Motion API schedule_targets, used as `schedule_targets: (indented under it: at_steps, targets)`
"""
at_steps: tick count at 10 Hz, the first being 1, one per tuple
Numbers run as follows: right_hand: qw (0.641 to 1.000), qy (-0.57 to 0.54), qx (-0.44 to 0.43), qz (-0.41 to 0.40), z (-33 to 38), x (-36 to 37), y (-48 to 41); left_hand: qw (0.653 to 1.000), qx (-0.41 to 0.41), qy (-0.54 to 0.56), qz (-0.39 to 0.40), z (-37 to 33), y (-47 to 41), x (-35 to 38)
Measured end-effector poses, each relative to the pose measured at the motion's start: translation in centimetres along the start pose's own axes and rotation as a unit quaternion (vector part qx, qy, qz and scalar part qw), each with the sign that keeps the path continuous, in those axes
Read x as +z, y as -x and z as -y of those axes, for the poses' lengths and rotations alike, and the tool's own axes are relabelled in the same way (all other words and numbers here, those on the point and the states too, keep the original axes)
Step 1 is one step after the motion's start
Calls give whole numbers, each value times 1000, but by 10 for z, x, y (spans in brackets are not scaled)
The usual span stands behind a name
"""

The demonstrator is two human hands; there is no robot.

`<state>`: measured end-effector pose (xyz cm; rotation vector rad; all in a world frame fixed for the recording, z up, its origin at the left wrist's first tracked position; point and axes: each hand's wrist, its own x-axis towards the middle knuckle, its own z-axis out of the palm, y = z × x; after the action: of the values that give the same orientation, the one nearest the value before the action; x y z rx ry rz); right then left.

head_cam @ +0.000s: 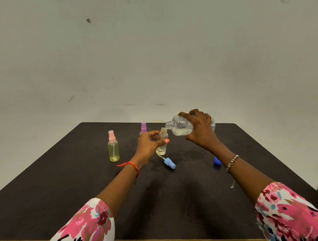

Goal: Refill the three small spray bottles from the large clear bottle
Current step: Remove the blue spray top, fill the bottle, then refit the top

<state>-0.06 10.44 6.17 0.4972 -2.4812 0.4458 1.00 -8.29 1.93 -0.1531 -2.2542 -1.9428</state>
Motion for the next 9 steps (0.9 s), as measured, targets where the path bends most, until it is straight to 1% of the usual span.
schedule_targets:
  at_steps: [9]
  targets:
    - [1000,9,-12,-1,2,-1,1,1000,-1,-1,1,-3,5,0]
